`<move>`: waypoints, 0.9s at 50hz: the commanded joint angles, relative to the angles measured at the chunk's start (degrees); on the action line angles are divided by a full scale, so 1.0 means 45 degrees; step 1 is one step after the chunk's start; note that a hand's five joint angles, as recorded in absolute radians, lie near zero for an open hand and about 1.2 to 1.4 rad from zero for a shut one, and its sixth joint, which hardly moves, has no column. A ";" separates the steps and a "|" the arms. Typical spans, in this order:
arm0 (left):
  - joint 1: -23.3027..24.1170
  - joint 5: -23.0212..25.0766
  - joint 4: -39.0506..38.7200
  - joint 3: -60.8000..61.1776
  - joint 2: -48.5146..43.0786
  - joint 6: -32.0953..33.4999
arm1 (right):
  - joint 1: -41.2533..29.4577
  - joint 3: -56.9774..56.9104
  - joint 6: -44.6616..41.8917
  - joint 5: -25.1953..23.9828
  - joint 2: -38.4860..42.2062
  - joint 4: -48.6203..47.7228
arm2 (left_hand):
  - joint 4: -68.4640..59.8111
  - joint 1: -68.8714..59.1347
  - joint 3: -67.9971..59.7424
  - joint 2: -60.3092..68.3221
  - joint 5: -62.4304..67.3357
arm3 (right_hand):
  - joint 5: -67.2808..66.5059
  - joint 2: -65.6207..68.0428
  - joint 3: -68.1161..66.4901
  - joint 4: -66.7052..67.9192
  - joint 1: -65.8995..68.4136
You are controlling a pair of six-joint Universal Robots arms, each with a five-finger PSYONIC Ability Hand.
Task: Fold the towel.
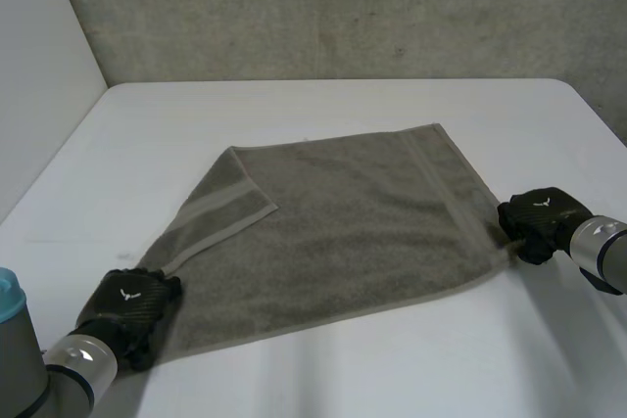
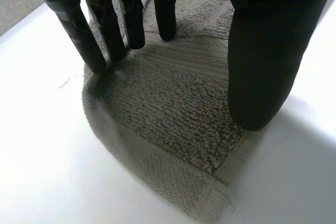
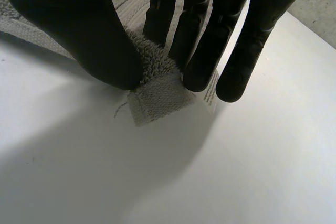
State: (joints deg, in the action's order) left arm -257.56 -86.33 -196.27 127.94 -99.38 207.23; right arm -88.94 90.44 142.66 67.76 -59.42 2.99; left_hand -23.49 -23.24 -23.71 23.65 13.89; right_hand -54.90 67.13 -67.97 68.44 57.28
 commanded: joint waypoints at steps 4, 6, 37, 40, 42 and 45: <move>-0.0127 0.0005 -0.0583 -0.0131 -0.0551 0.0023 | 0.0000 -0.0001 -0.0003 0.0000 0.0041 -0.0001 | -0.0750 -0.0807 -0.0702 0.0715 0.0662 | -0.3355 0.2860 -0.2673 0.2568 0.5050; -0.0127 0.0005 -0.0816 -0.0228 -0.0551 0.0023 | 0.0000 -0.0001 -0.0003 0.0000 0.0041 0.0019 | -0.1010 -0.1067 -0.0962 0.0975 0.0922 | -0.3355 0.2860 -0.2673 0.2568 0.5050; -0.0088 -0.0035 -0.1560 -0.1322 -0.1332 0.0023 | 0.0000 0.0078 -0.0003 0.0000 0.0060 0.0019 | -0.4675 -0.4732 -0.4627 0.4640 0.4587 | -0.3355 0.2860 -0.2673 0.2568 0.5050; -0.0088 0.0004 -0.0900 -0.1070 -0.0790 0.0023 | 0.0000 0.0058 -0.0022 0.0000 0.0060 0.0019 | -0.0437 -0.0494 -0.0390 0.0403 0.0349 | -0.3355 0.2860 -0.2673 0.2568 0.5050; -0.0127 0.0063 -0.0407 -0.0873 -0.0336 0.0003 | 0.0000 0.0058 -0.0022 0.0000 0.0060 0.0019 | 0.1119 0.1062 0.1167 -0.1154 -0.1207 | -0.3355 0.2860 -0.2673 0.2568 0.5050; -0.0167 0.0161 -0.0017 -0.0365 0.0367 -0.0036 | 0.0000 0.0058 -0.0119 0.0000 0.0060 0.0019 | 0.2726 0.2669 0.2774 -0.2761 -0.2814 | -0.3355 0.2860 -0.2673 0.2568 0.5050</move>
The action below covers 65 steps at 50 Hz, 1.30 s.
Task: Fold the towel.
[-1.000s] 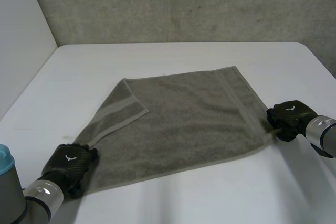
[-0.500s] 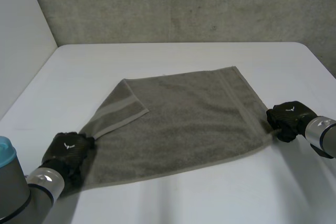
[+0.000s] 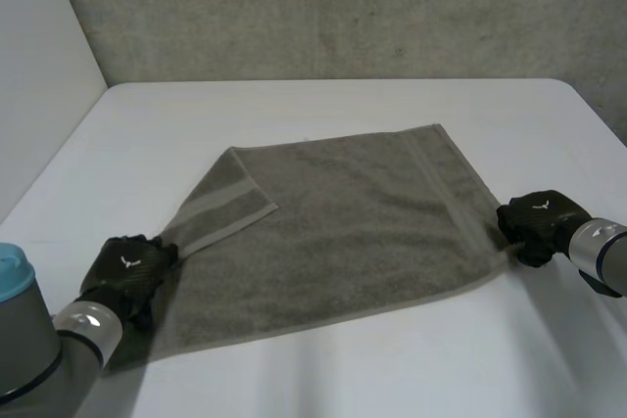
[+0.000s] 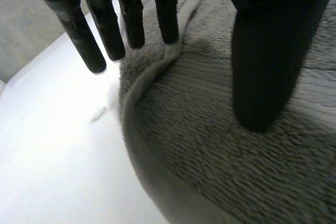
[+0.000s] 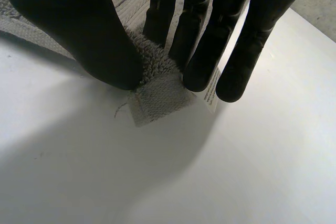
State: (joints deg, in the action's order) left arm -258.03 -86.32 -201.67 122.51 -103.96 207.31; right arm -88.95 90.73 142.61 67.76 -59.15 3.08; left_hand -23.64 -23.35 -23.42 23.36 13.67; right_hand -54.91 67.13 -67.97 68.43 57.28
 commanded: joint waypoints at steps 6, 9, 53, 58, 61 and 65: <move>-0.0549 0.1386 0.0462 0.1700 0.1833 0.0005 | 0.0000 0.0013 -0.0227 0.0000 0.0000 -0.0001 | 0.2313 0.2249 0.2265 -0.2250 -0.2321 | -0.3354 0.2860 -0.2673 0.2570 0.5050; -0.1115 0.1875 0.0129 0.1974 0.1892 0.0006 | 0.0000 0.0013 -0.0227 0.0000 0.0000 -0.0001 | 0.1976 0.1912 0.1929 -0.1913 -0.1984 | -0.3354 0.2860 -0.2673 0.2570 0.5050; -0.1294 0.2053 -0.1003 0.2327 0.1307 0.0006 | 0.0000 0.0013 -0.0247 0.0000 0.0117 -0.0020 | 0.1303 0.1239 0.1255 -0.1240 -0.1311 | -0.3354 0.2860 -0.2673 0.2570 0.5050; -0.1294 0.2053 -0.1317 0.2093 0.0839 0.0006 | 0.0000 0.0013 -0.0247 0.0000 0.0156 -0.0001 | 0.0892 0.0828 0.0844 -0.0829 -0.0900 | -0.3354 0.2860 -0.2673 0.2570 0.5050; -0.1313 0.2053 -0.1376 0.1879 0.0487 0.0006 | 0.0000 0.0013 -0.0247 0.0000 0.0156 -0.0001 | 0.0444 0.0380 0.0396 -0.0381 -0.0451 | -0.3354 0.2860 -0.2673 0.2570 0.5050; -0.1294 0.2033 -0.1396 0.1702 0.0311 0.0006 | 0.0000 0.0013 -0.0247 0.0000 0.0156 -0.0001 | 0.0255 0.0191 0.0208 -0.0192 -0.0263 | -0.3354 0.2860 -0.2673 0.2570 0.5050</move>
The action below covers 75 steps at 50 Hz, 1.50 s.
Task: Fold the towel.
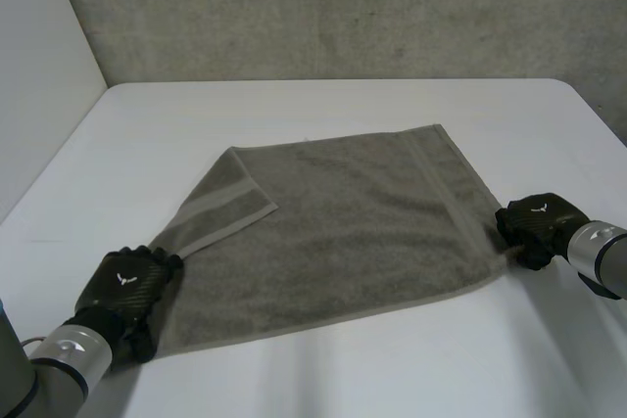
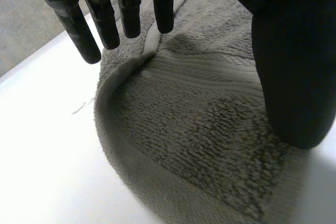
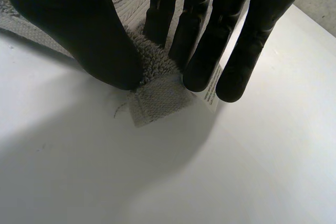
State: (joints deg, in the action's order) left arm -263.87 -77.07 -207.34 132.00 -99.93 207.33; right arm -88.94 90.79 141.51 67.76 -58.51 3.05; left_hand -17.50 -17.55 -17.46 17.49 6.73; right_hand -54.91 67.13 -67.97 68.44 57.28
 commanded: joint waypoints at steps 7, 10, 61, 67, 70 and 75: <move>-0.0014 -0.0022 -0.0312 -0.0662 -0.0586 0.0020 | 0.0000 0.0020 0.0018 0.0000 0.0013 0.0005 | -0.2904 -0.2894 -0.2912 0.2907 0.3075 | -0.3353 0.2860 -0.2673 0.2568 0.5050; -0.0033 -0.0022 -0.0507 -0.0779 -0.0566 0.0020 | 0.0000 0.0020 -0.0002 0.0000 0.0013 0.0005 | -0.4623 -0.4613 -0.4631 0.4626 0.4795 | -0.3353 0.2860 -0.2673 0.2568 0.5050; -0.0404 0.1814 0.6677 -0.6887 0.6798 -0.1577 | 0.0097 -0.3667 -0.1428 0.0020 -0.8052 0.5843 | -1.3889 -1.3879 -1.3897 1.3892 1.4060 | -0.3353 0.2860 -0.2673 0.2568 0.5050; -0.0678 0.2088 0.7383 -0.8005 0.5293 -0.2363 | -0.0057 -0.4315 -0.1583 0.0078 -0.7296 0.7034 | -1.3889 -1.3879 -1.3897 1.3892 1.4060 | -0.3353 0.2860 -0.2673 0.2568 0.5050; -0.0697 0.2186 0.7989 -0.8533 0.3692 -0.2382 | -0.0641 -0.4491 -0.2050 0.0331 -0.5834 0.7347 | -1.3889 -1.3879 -1.3897 1.3892 1.4060 | -0.3353 0.2860 -0.2673 0.2568 0.5050; -0.0600 0.2049 0.8827 -1.0226 0.0264 -0.2285 | -0.1930 -0.5133 -0.2754 0.1753 -0.3919 0.7446 | -1.3889 -1.3879 -1.3897 1.3892 1.4060 | -0.3353 0.2860 -0.2673 0.2568 0.5050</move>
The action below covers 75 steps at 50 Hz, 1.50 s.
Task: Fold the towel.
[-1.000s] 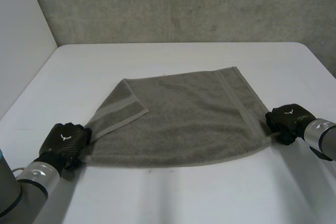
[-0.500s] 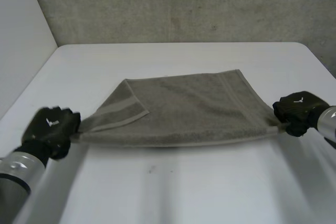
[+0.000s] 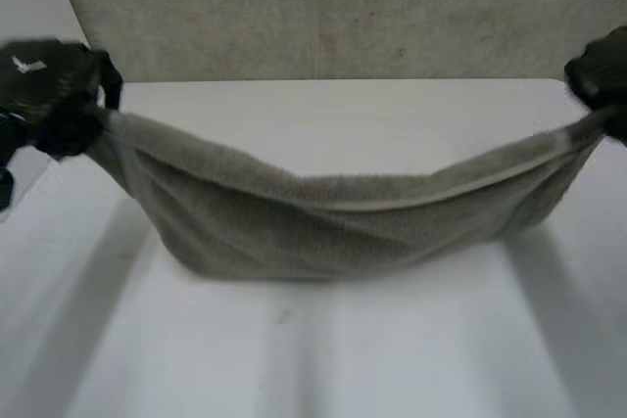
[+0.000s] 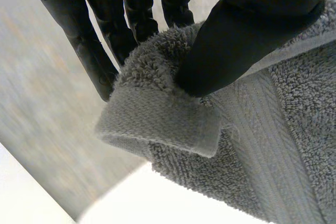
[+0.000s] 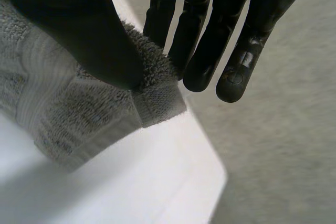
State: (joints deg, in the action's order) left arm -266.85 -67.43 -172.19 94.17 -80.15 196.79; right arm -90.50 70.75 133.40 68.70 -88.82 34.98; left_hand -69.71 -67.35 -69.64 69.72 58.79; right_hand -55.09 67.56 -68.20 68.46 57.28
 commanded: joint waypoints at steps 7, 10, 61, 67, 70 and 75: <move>0.0413 -0.0445 0.1390 -0.5263 -0.7384 0.0215 | -0.2681 -0.3936 -0.0507 0.3013 0.6177 -0.0406 | -0.2288 -0.2810 -0.2302 0.2284 0.2491 | -0.3313 0.2764 -0.2621 0.2565 0.5050; 0.0667 -0.0835 0.1331 -0.7333 -0.8517 0.0195 | -0.2819 -0.4823 -0.0094 0.3111 0.6612 -0.1016 | -0.2288 -0.2810 -0.2302 0.2284 0.2491 | -0.3313 0.2764 -0.2621 0.2565 0.5050; 0.0492 -0.0855 -0.4001 -0.0341 -0.8361 0.2832 | -0.1533 0.2224 -0.0442 0.2037 0.5620 -0.2761 | -0.2288 -0.2810 -0.2302 0.2284 0.2491 | -0.3313 0.2764 -0.2621 0.2565 0.5050; -0.0114 -0.0836 -0.0700 0.1183 -0.5998 0.4062 | -0.0632 0.3458 -0.2028 0.2017 0.4366 -0.0899 | -0.2288 -0.2810 -0.2302 0.2284 0.2491 | -0.3313 0.2764 -0.2621 0.2565 0.5050; -0.0561 -0.0797 0.1418 0.1805 -0.4948 0.4859 | 0.0052 0.4337 -0.3532 0.2037 0.3546 0.0332 | -0.2288 -0.2810 -0.2302 0.2284 0.2491 | -0.3313 0.2764 -0.2621 0.2565 0.5050; -0.0719 -0.0347 0.3304 0.2081 -0.4123 0.5683 | 0.0579 0.4748 -0.4685 0.1706 0.2258 0.1153 | -0.2288 -0.2810 -0.2302 0.2284 0.2491 | -0.3313 0.2764 -0.2621 0.2565 0.5050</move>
State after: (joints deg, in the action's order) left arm -268.96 -70.69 -166.46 102.00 -102.74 218.64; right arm -90.24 90.14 117.21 77.56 -73.65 36.84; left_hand -69.73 -67.64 -69.68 69.77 58.98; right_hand -55.39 67.65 -68.20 68.48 57.28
